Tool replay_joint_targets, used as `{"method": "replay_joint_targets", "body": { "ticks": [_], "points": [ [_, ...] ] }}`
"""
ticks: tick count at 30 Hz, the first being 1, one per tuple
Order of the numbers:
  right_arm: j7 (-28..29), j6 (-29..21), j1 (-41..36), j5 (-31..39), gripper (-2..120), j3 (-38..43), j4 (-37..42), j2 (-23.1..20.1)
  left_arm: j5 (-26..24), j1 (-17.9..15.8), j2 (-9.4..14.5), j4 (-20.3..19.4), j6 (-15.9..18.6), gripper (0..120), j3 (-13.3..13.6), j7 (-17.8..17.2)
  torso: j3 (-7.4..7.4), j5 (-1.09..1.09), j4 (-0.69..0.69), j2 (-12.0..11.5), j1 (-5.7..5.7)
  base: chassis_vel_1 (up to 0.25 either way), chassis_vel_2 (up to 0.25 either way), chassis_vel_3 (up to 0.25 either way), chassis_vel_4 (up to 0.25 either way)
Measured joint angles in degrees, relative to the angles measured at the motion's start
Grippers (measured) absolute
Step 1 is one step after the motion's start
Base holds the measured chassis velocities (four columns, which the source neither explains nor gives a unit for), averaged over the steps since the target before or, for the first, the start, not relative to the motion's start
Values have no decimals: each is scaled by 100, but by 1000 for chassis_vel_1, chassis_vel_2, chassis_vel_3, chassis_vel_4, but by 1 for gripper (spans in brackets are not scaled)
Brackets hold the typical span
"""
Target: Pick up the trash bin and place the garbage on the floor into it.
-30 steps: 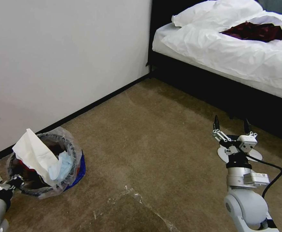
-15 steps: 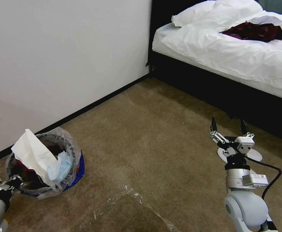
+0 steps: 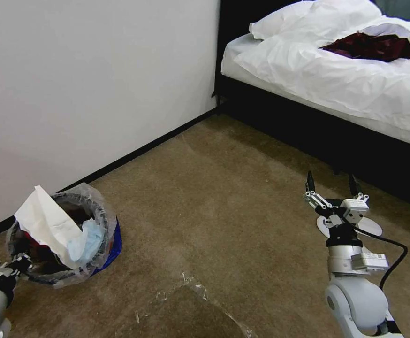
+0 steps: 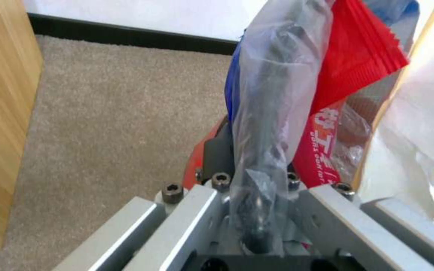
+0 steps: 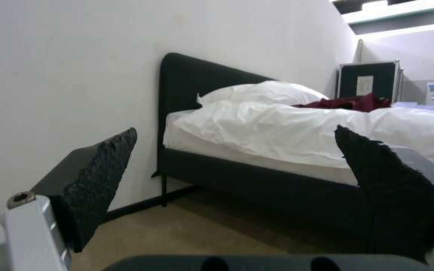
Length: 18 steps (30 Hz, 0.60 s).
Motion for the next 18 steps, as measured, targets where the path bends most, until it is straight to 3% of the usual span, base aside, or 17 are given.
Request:
{"method": "replay_joint_targets", "body": {
  "ticks": [18],
  "points": [
    [13, 26, -45, -28, 100, 2, -30, -1, 35, 7, -16, -32, 22, 0, -9, 0, 0, 0, 0, 0, 0, 0, 0, 0, 0]
  ]
}}
